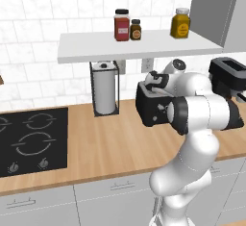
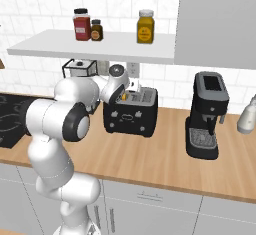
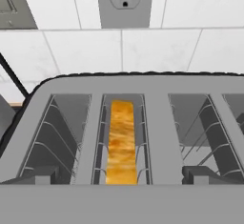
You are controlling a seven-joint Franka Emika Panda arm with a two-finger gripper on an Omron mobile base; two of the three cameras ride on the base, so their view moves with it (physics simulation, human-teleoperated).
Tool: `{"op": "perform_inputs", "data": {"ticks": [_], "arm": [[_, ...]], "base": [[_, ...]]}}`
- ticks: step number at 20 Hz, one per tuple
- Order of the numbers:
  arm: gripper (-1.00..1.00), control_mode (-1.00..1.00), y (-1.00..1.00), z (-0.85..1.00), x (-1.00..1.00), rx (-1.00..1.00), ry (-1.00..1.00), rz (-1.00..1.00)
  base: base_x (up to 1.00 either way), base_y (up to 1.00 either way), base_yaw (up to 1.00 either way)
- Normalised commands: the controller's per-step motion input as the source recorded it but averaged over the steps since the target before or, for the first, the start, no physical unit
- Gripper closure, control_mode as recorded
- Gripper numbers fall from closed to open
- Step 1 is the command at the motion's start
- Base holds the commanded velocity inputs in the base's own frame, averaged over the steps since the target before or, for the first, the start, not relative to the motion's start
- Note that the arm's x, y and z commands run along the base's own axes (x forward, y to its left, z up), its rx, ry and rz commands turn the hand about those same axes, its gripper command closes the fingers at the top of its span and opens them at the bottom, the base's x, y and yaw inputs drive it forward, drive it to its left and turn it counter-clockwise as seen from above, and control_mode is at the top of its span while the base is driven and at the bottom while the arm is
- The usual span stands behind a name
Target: Start the toaster. Once the lever pops up, take the bread to the plate on the dining counter.
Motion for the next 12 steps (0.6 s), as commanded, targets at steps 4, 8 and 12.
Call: {"op": "perform_inputs", "data": {"ticks": [4, 8, 12], "arm": [[-1.0, -1.0, 0.0, -0.11, 0.0, 0.0, 0.0, 0.0], [-1.0, -1.0, 0.0, -0.16, 0.0, 0.0, 0.0, 0.0], [-1.0, -1.0, 0.0, -0.18, 0.02, 0.0, 0.0, 0.0]], "base": [[0.0, 0.0, 0.0], [0.0, 0.0, 0.0], [0.0, 0.0, 0.0]]}}
